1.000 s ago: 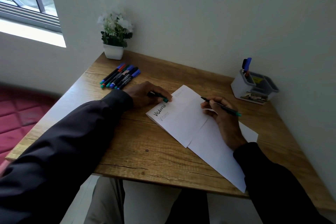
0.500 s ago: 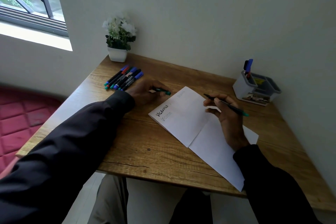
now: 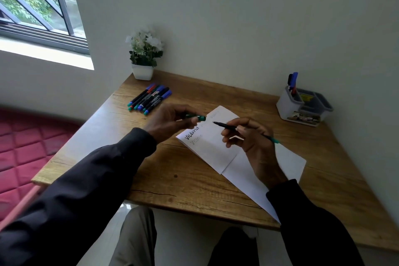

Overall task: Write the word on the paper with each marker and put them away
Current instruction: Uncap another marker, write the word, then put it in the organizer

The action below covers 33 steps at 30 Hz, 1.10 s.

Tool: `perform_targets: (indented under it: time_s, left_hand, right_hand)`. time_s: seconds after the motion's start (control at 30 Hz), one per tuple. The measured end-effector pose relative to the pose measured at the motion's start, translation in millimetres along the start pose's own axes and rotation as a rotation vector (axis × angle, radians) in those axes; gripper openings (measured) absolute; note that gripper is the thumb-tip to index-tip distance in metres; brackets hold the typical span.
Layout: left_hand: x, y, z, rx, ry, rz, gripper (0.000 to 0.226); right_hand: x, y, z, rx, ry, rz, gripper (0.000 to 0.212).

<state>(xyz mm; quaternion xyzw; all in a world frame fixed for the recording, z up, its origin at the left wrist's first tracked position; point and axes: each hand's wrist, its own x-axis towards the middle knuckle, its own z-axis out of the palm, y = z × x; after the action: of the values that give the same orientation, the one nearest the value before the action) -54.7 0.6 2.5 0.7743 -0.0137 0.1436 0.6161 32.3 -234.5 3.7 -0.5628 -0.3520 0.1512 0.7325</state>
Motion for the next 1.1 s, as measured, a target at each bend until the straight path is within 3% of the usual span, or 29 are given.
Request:
perform_targets:
  time_s: [0.23, 0.47, 0.73, 1.1]
  left_hand:
    - [-10, 9, 8, 0.000, 0.000, 0.000, 0.019]
    - [-11, 12, 8, 0.004, 0.005, 0.007, 0.017]
    - [-5, 20, 9, 0.074, -0.079, 0.044, 0.021]
    - [15, 27, 18, 0.103, -0.013, 0.106, 0.019]
  right_hand:
    - [2, -1, 3, -0.044, -0.020, -0.016, 0.014]
    - [3, -1, 6, -0.079, -0.047, -0.001, 0.018]
    - [12, -5, 14, -0.280, -0.030, -0.048, 0.008]
    - [23, -6, 16, -0.105, 0.088, -0.025, 0.012]
